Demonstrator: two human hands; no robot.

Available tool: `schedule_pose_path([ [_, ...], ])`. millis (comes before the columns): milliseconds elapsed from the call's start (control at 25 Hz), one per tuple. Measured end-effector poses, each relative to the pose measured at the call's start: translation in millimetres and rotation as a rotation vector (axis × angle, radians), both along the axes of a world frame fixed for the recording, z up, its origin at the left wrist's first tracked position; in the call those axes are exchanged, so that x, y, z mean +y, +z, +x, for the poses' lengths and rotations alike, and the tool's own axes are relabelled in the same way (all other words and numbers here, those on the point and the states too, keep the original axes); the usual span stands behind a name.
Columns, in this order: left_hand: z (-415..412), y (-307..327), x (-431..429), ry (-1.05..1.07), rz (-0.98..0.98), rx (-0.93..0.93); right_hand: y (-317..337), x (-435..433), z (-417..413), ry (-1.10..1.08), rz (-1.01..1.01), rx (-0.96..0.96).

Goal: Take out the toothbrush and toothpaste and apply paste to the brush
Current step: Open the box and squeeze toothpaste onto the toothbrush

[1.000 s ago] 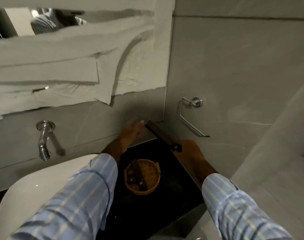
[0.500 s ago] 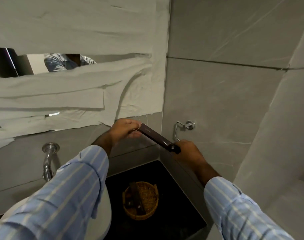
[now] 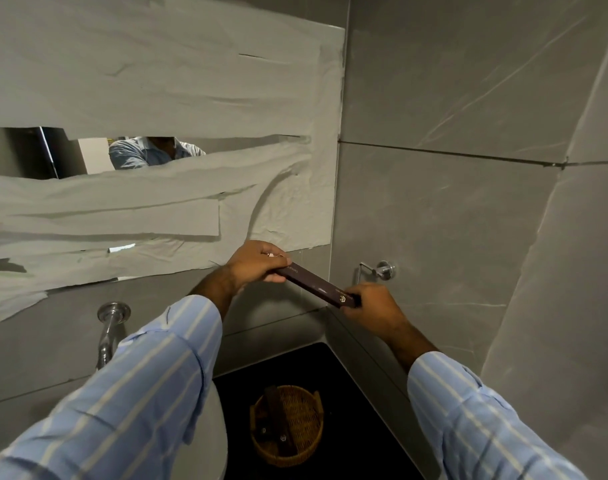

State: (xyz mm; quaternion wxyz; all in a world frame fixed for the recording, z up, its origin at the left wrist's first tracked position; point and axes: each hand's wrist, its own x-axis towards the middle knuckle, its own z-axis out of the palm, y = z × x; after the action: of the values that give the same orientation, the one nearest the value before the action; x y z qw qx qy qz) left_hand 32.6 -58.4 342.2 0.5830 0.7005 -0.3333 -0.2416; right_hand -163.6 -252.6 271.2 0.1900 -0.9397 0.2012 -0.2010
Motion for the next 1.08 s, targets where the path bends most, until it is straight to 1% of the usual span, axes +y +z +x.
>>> schedule_pose_path([
  [40,-1.6,-1.0,-0.6,0.033,-0.016,0.002,-1.9,3.6,3.6,-0.063,0.168,-0.036],
  [80,-3.5,-3.0,-1.4,0.073,-0.039,0.01,-3.4,9.5,7.9,-0.12,0.453,-0.068],
  [120,-5.5,-5.9,-2.1,0.112,-0.067,0.023,-3.8,17.0,12.5,-0.127,0.834,-0.106],
  [160,-7.8,-9.7,-2.4,0.143,-0.095,0.042,-3.1,26.5,17.9,-0.077,1.231,-0.143],
  [200,-10.4,-14.2,-2.9,0.16,-0.112,0.064,-0.7,37.0,23.1,-0.022,1.559,-0.195],
  [240,-12.5,-19.8,-3.0,0.166,-0.116,0.086,1.0,45.4,29.5,0.01,1.788,-0.268],
  [280,-14.9,-25.1,-2.8,0.16,-0.115,0.111,1.7,52.5,35.7,0.029,1.91,-0.361],
  [320,-17.1,-29.5,-2.0,0.144,-0.118,0.143,2.1,58.6,41.9,0.037,1.958,-0.463],
  [400,-18.8,-36.5,2.5,0.081,-0.155,0.246,4.1,65.8,48.9,0.023,1.95,-0.616],
  [480,-15.6,-41.5,8.8,0.046,-0.223,0.348,6.6,67.3,50.4,-0.002,1.904,-0.633],
  [560,-11.3,-46.9,13.7,0.121,-0.237,0.392,7.8,64.4,49.8,-0.01,1.895,-0.622],
  [600,-10.4,-50.9,15.6,0.194,-0.207,0.336,7.6,62.9,50.1,-0.009,1.899,-0.626],
  [640,-10.2,-55.4,16.7,0.282,-0.156,0.218,7.0,62.0,51.3,-0.008,1.903,-0.627],
  [720,-10.9,-65.8,16.3,0.414,-0.055,-0.078,4.1,62.1,53.5,0.007,1.9,-0.621],
  [760,-13.4,-69.8,15.1,0.422,-0.029,-0.17,2.7,62.9,54.3,0.013,1.884,-0.616],
  [800,-17.3,-72.4,13.7,0.399,-0.026,-0.181,2.1,63.3,54.9,0.01,1.851,-0.611],
  [840,-20.8,-75.1,11.4,0.371,-0.054,-0.095,1.7,62.9,55.9,0.0,1.806,-0.604],
  [960,-33.9,-81.1,3.1,0.355,-0.318,0.505,6.1,58.6,56.7,-0.015,1.577,-0.57],
  [1000,-38.3,-82.7,0.4,0.376,-0.363,0.655,9.9,57.0,56.2,-0.011,1.472,-0.543],
  [1080,-46.2,-88.0,-5.7,0.398,-0.43,0.837,18.5,54.9,55.4,0.0,1.273,-0.471],
])
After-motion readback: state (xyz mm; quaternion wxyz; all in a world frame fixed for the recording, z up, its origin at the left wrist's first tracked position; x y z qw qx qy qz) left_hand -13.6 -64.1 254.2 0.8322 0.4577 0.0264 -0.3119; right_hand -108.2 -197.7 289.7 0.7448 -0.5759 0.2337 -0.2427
